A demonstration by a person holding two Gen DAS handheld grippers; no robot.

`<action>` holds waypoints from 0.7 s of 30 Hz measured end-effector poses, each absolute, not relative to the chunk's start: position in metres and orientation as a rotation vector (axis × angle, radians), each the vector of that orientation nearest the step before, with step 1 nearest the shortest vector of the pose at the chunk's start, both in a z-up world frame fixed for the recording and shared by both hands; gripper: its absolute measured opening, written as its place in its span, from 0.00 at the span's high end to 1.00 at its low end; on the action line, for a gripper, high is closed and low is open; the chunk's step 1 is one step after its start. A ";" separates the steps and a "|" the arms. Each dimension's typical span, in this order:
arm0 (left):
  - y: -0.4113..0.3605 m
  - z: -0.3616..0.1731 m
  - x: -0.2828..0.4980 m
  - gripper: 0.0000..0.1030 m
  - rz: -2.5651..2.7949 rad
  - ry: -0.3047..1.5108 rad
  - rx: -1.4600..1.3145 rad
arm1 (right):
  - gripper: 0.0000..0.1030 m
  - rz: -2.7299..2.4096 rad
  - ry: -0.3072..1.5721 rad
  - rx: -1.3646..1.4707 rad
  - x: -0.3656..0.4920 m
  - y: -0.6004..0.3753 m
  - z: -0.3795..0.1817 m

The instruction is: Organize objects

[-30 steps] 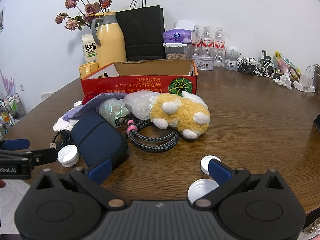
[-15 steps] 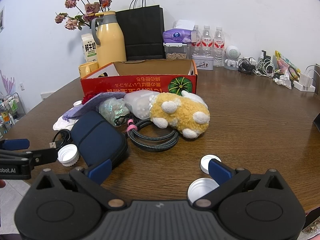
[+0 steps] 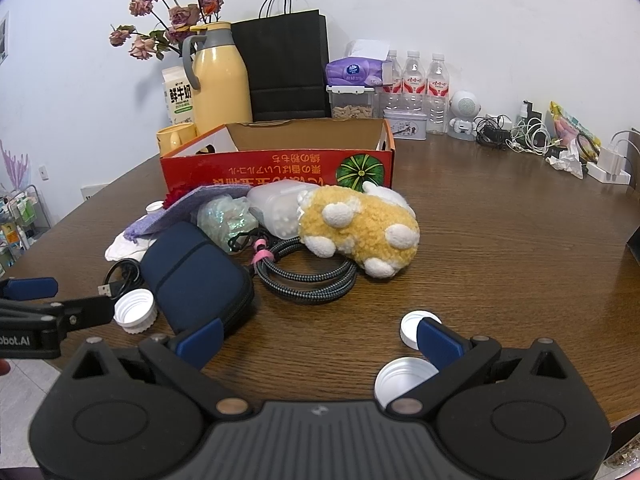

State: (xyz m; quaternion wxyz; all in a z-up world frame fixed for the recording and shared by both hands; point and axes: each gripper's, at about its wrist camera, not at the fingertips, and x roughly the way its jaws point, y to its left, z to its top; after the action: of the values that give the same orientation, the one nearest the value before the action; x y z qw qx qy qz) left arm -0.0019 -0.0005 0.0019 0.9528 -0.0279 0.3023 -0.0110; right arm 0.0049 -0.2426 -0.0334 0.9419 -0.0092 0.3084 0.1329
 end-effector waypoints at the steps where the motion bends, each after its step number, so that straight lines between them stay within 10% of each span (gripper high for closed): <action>1: 0.000 0.002 -0.002 0.00 -0.023 0.615 -0.057 | 0.00 0.271 0.629 -0.019 0.005 -0.242 -0.033; 21: 0.011 -0.001 0.004 0.00 0.012 0.623 -0.080 | 0.02 0.260 0.621 -0.030 0.002 -0.259 -0.043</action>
State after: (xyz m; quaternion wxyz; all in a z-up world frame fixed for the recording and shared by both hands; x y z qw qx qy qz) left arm 0.0041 0.0108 -0.0011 0.9510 -0.0396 0.3065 0.0058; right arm 0.0023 -0.2594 -0.0433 0.9438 -0.0145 0.3047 0.1274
